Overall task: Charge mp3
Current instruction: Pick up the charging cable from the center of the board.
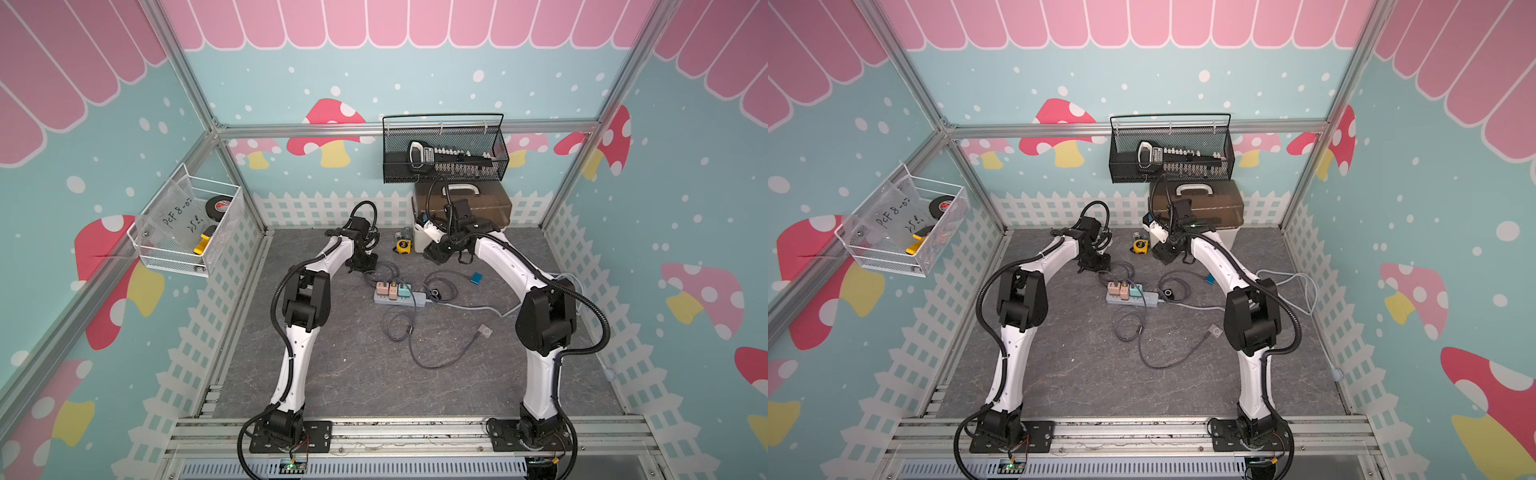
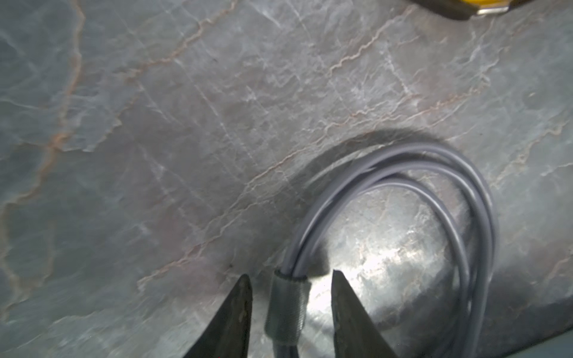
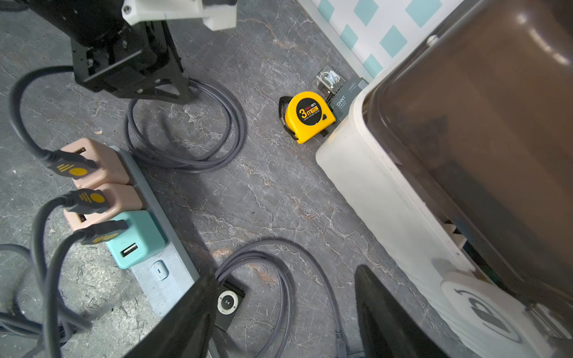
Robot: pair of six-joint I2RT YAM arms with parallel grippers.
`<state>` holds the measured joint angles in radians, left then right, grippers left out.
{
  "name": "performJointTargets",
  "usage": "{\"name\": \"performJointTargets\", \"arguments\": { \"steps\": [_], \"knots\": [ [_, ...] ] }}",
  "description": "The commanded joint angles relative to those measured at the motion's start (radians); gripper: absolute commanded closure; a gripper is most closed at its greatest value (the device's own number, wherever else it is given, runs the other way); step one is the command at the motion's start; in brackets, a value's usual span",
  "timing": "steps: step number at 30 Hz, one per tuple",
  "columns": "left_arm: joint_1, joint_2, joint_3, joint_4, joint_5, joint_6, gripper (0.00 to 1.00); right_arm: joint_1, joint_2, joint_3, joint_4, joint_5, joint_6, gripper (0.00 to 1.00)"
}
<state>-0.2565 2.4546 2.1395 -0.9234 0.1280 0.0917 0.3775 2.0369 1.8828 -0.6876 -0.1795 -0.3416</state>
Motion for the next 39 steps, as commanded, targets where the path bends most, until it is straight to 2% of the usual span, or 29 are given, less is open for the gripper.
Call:
{"name": "performJointTargets", "arguments": {
  "steps": [1, 2, 3, 5, 6, 11, 19, 27, 34, 39],
  "knots": [
    [-0.014, 0.032, 0.045, -0.048, -0.061, 0.036, 0.66, -0.005, -0.04, -0.029, -0.009, -0.009, 0.003, 0.32],
    [-0.016, 0.035, 0.052, -0.051, -0.066, 0.036, 0.75, -0.005, -0.043, -0.034, -0.009, -0.009, 0.004, 0.32],
    [-0.016, 0.033, 0.056, -0.052, -0.068, 0.034, 0.79, -0.005, -0.046, -0.038, -0.005, -0.01, 0.006, 0.32],
    [-0.017, 0.028, 0.063, -0.043, -0.06, 0.024, 0.81, -0.005, -0.055, -0.048, -0.001, -0.012, 0.008, 0.32],
    [-0.016, 0.02, 0.062, -0.032, -0.051, 0.02, 0.87, -0.005, -0.06, -0.052, 0.003, -0.012, 0.009, 0.32],
    [-0.021, -0.095, -0.011, 0.112, -0.009, 0.004, 1.0, -0.005, -0.1, -0.099, 0.048, -0.003, 0.011, 0.32],
    [-0.032, -0.43, -0.416, 0.551, 0.081, -0.037, 1.0, -0.009, -0.179, -0.185, 0.149, 0.032, 0.016, 0.32],
    [-0.033, -0.607, -0.686, 0.781, 0.177, -0.058, 1.0, -0.06, -0.23, -0.268, 0.202, -0.022, -0.016, 0.33],
    [-0.042, -0.717, -0.83, 0.955, 0.3, -0.058, 1.0, -0.117, -0.266, -0.419, 0.345, -0.151, -0.026, 0.33],
    [-0.058, -0.774, -0.907, 1.052, 0.356, -0.056, 1.0, -0.118, -0.27, -0.518, 0.483, -0.213, -0.022, 0.32]
  ]
}}
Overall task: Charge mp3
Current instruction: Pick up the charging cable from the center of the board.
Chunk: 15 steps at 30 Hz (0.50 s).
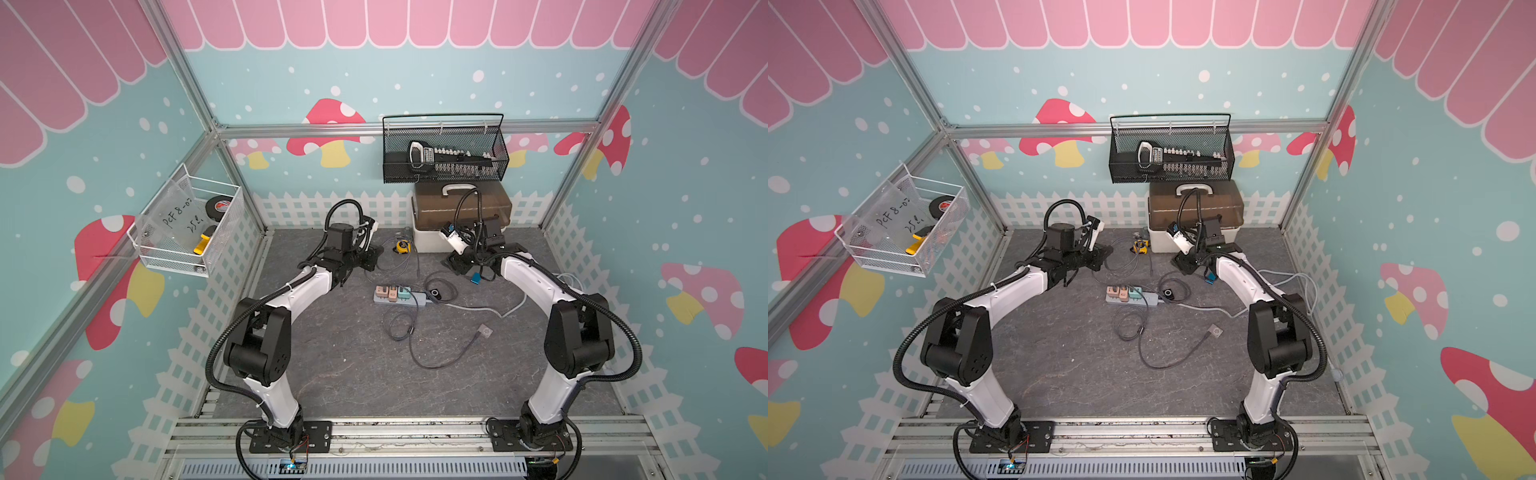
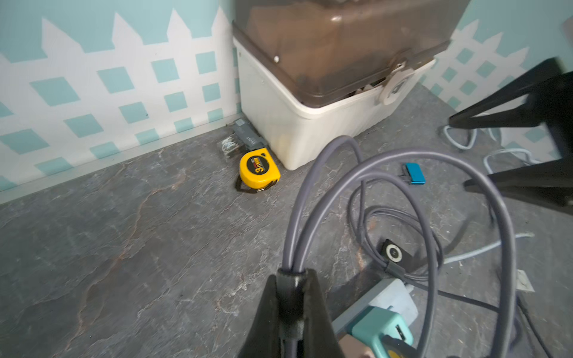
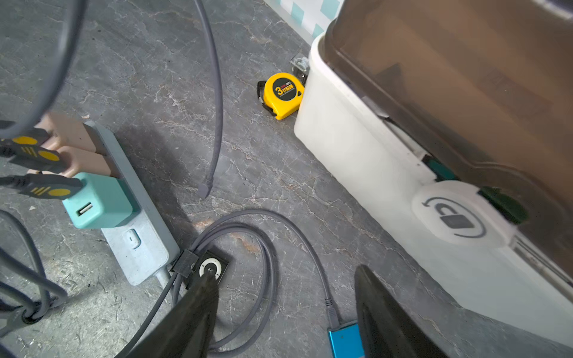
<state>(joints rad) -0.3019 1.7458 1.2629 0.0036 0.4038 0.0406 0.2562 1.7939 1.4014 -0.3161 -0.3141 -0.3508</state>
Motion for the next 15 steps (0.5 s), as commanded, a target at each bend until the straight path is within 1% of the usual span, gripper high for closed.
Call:
{"name": "performJointTargets", "arguments": {
  "steps": [1, 5, 11, 15],
  "knots": [
    [-0.013, -0.075, -0.043, 0.14, 0.093, -0.007, 1.0, 0.004, -0.031, -0.057, 0.141, -0.097, -0.024, 0.32],
    [-0.017, -0.107, -0.095, 0.201, 0.121, -0.02, 1.0, 0.003, -0.038, -0.105, 0.23, -0.115, -0.023, 0.32],
    [-0.017, -0.125, -0.141, 0.282, 0.167, -0.046, 1.0, 0.002, -0.007, -0.111, 0.267, -0.106, -0.013, 0.32],
    [-0.02, -0.138, -0.164, 0.339, 0.192, -0.066, 1.0, 0.003, -0.002, -0.148, 0.325, -0.145, -0.02, 0.32]
  ]
}}
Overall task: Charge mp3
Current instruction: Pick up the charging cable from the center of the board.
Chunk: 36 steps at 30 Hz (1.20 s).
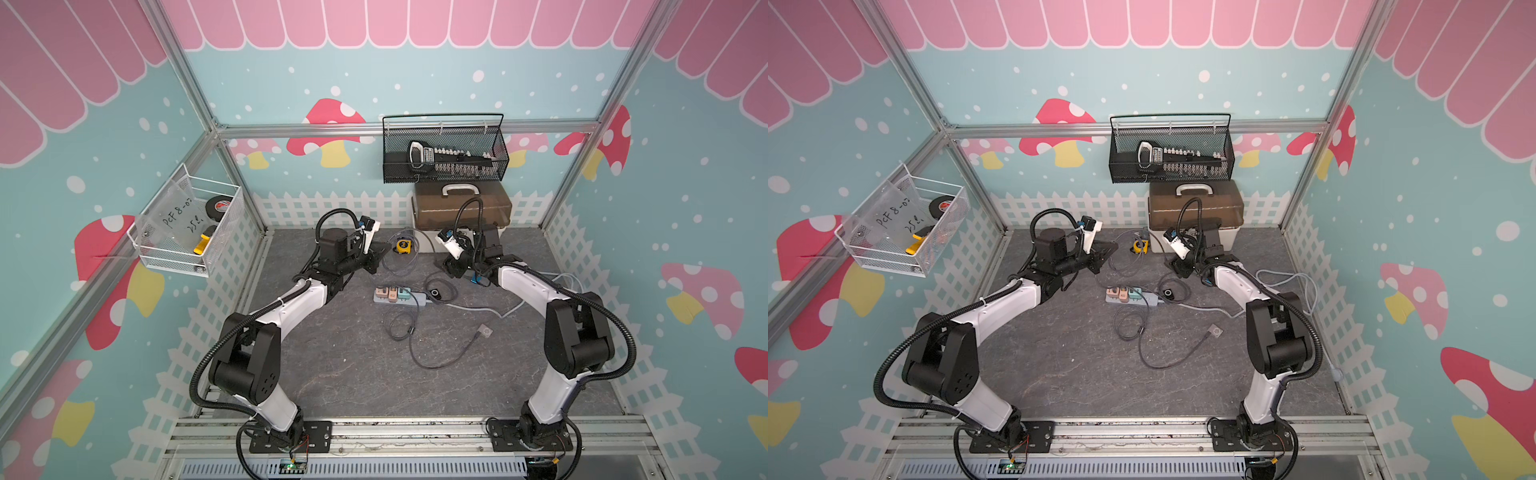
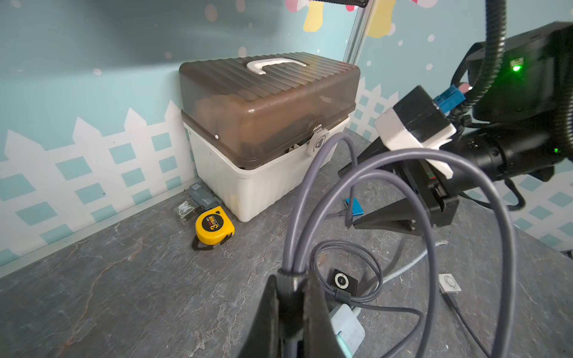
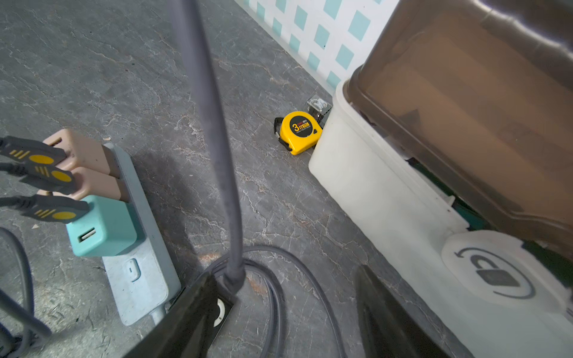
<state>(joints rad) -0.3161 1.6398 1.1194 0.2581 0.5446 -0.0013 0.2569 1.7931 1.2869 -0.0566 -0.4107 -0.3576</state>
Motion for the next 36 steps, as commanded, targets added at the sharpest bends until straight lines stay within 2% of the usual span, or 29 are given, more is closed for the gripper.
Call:
{"name": "performJointTargets", "arguments": {
  "steps": [1, 9, 12, 14, 18, 21, 27, 31, 36],
  "knots": [
    [-0.006, -0.035, -0.026, 0.098, 0.054, -0.028, 1.0, 0.002, -0.003, -0.047, 0.083, -0.063, -0.022, 0.33],
    [-0.012, -0.052, -0.044, 0.116, 0.058, -0.027, 1.0, 0.002, -0.003, -0.087, 0.119, -0.117, -0.049, 0.36],
    [-0.015, -0.052, -0.043, 0.112, 0.054, -0.023, 1.0, 0.002, -0.004, -0.086, 0.133, -0.128, -0.041, 0.41],
    [-0.017, -0.051, -0.043, 0.109, 0.048, -0.023, 1.0, 0.002, -0.006, -0.084, 0.139, -0.143, -0.04, 0.49],
    [-0.017, -0.051, -0.041, 0.104, 0.03, -0.023, 1.0, 0.002, -0.011, -0.09, 0.137, -0.16, -0.041, 0.72],
    [-0.017, -0.051, -0.04, 0.098, 0.015, -0.02, 1.0, 0.001, -0.02, -0.103, 0.136, -0.153, -0.041, 0.79],
    [-0.014, -0.049, -0.039, 0.085, -0.02, -0.02, 1.0, -0.008, -0.05, -0.135, 0.138, -0.134, -0.038, 0.81],
    [-0.01, -0.052, -0.044, 0.1, -0.025, -0.028, 1.0, -0.016, -0.06, -0.147, 0.138, -0.12, -0.029, 0.75],
    [-0.008, -0.049, -0.046, 0.109, -0.017, -0.032, 1.0, -0.021, -0.063, -0.144, 0.155, -0.163, -0.016, 0.74]
  ]
}}
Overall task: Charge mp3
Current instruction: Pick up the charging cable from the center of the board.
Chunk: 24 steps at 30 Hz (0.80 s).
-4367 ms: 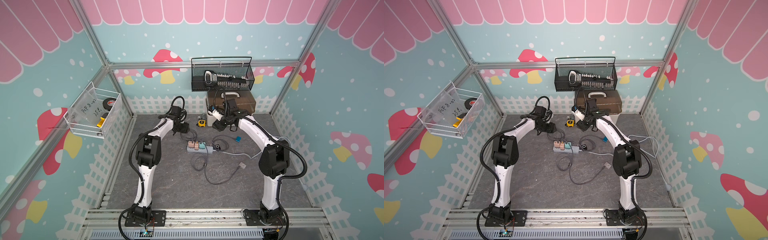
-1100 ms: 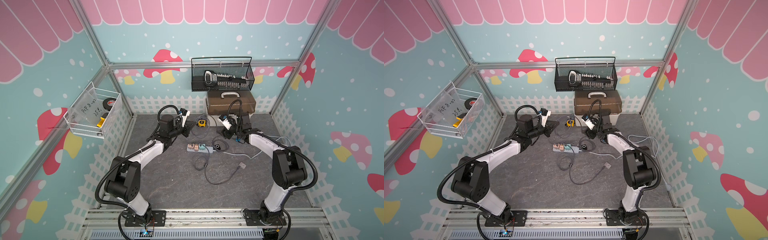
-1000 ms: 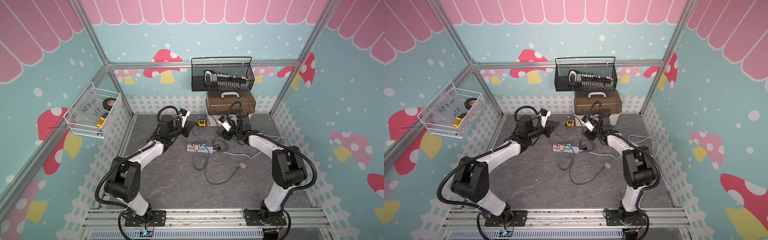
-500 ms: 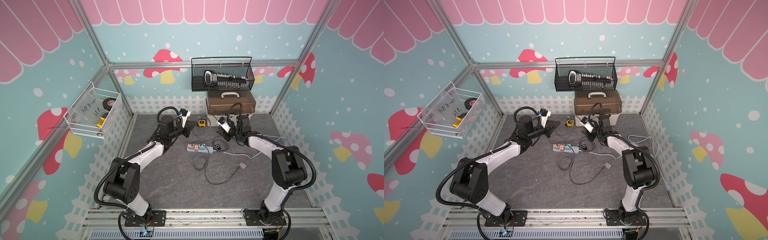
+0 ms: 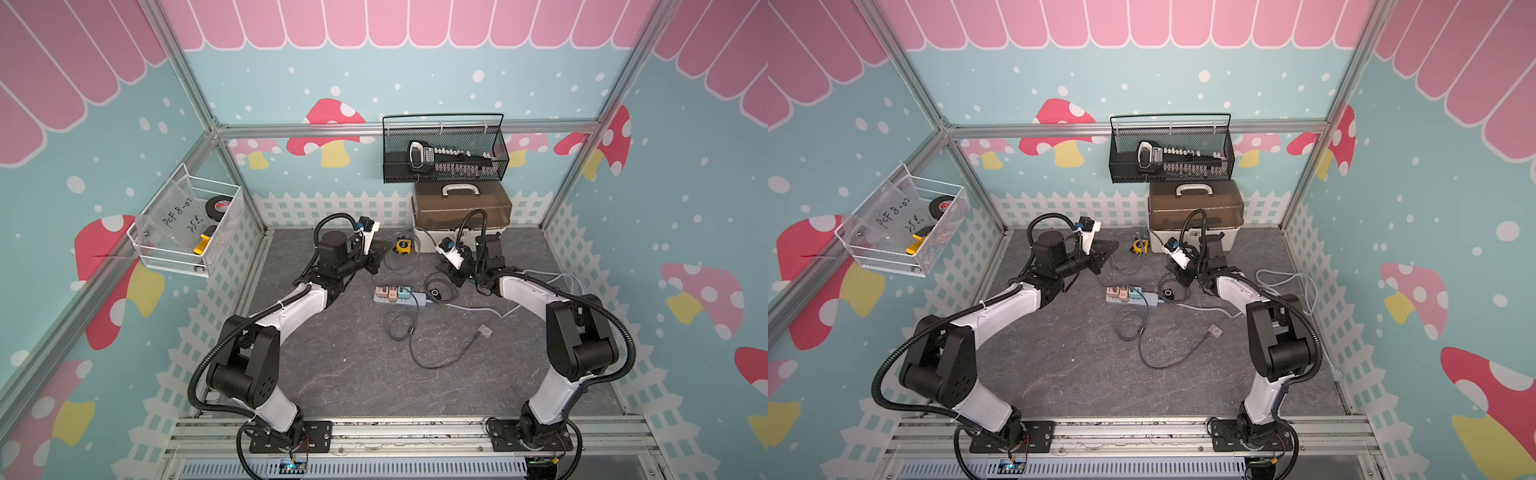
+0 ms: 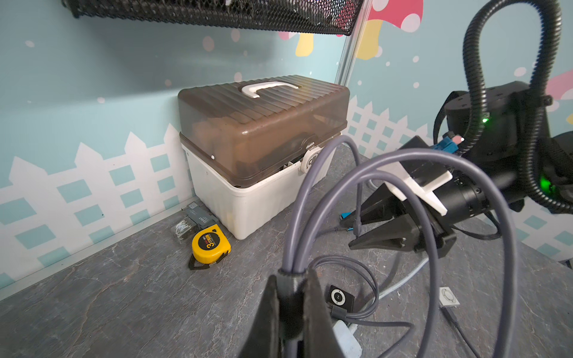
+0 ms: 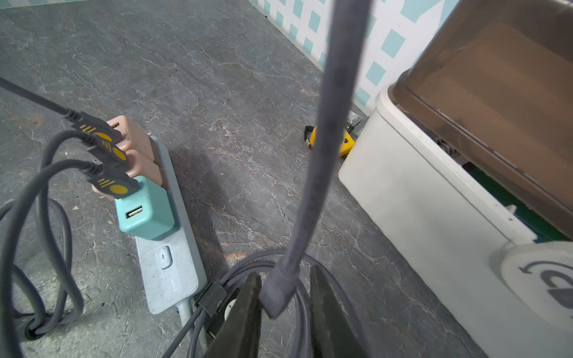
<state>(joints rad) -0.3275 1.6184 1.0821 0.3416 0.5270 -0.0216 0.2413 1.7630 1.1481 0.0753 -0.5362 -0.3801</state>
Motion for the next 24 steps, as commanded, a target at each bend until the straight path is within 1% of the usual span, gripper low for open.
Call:
{"name": "performJointTargets", "arguments": {
  "steps": [1, 7, 11, 16, 17, 19, 21, 22, 24],
  "knots": [
    [0.004, -0.025, -0.007, 0.023, 0.0, -0.012, 1.0, -0.004, -0.033, -0.003, 0.024, -0.051, 0.005, 0.75],
    [0.004, -0.025, -0.008, 0.021, -0.008, -0.006, 1.0, -0.008, -0.039, -0.006, 0.023, -0.095, -0.009, 0.8],
    [0.007, -0.026, -0.009, 0.019, -0.014, -0.003, 1.0, -0.013, -0.045, -0.017, 0.023, -0.112, -0.015, 0.95],
    [0.013, -0.014, 0.001, 0.005, -0.019, -0.004, 1.0, -0.019, -0.052, -0.024, 0.023, -0.099, -0.013, 0.97],
    [0.016, -0.01, 0.005, 0.0, -0.019, -0.008, 0.97, -0.019, -0.055, -0.023, 0.023, -0.093, -0.013, 0.98],
    [0.021, 0.001, 0.022, -0.032, -0.026, -0.018, 0.72, -0.019, -0.063, -0.024, 0.022, -0.06, -0.018, 0.99],
    [0.022, 0.012, 0.057, -0.096, -0.03, -0.01, 0.57, -0.02, -0.072, -0.025, 0.02, -0.024, -0.026, 1.0],
    [0.022, 0.019, 0.078, -0.139, -0.029, -0.003, 0.51, -0.02, -0.078, -0.025, 0.019, -0.006, -0.039, 1.0],
    [0.024, 0.027, 0.119, -0.208, -0.026, 0.011, 0.46, -0.02, -0.087, -0.021, 0.013, 0.045, -0.059, 1.0]
  ]
}}
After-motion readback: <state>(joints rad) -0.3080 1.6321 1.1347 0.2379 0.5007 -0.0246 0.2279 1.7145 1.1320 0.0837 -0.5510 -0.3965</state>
